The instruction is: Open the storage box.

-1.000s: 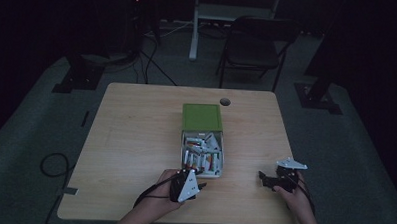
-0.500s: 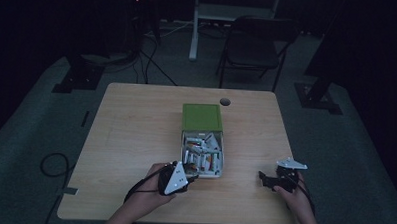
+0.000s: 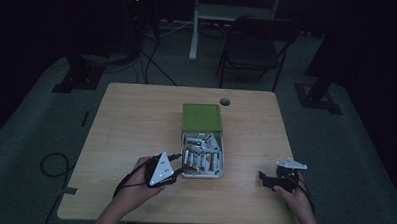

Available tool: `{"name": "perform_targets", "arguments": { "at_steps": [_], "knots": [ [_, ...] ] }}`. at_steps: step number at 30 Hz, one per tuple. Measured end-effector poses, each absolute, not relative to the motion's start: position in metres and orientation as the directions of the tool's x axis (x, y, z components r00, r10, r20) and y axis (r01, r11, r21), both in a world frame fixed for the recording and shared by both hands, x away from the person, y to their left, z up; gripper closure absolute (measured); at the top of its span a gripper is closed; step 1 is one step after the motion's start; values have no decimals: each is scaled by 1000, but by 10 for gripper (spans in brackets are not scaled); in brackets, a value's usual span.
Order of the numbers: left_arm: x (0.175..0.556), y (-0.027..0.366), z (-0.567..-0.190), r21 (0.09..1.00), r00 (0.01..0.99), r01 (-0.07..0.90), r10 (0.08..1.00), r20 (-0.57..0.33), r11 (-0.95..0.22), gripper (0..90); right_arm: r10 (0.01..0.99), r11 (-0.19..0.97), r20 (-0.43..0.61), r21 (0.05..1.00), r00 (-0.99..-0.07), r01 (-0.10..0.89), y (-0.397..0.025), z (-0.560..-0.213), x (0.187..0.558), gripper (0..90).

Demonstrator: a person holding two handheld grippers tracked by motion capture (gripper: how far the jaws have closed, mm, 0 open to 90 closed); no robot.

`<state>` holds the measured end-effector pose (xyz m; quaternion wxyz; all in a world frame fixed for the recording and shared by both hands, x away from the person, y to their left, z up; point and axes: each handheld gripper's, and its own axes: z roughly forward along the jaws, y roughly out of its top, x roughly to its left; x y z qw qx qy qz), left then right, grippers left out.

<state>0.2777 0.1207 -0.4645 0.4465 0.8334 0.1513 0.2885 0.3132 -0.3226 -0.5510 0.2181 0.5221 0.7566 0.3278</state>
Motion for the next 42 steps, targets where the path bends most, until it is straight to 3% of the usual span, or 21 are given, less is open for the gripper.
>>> {"name": "perform_targets", "arguments": {
  "at_steps": [18, 28, 42],
  "knots": [
    [292, 159, -483, 853, 737, 75, 605, 302, -517, 578, 933, 241, 11, 724, -360, 646, -323, -551, 313, 119],
    [300, 186, -503, 861, 696, 165, 675, 244, -482, 563, 933, 240, 12, 724, -359, 647, -323, -551, 313, 118],
    [305, 210, -518, 866, 625, 261, 758, 185, -426, 418, 933, 240, 11, 724, -360, 646, -323, -551, 313, 118]
  ]
}}
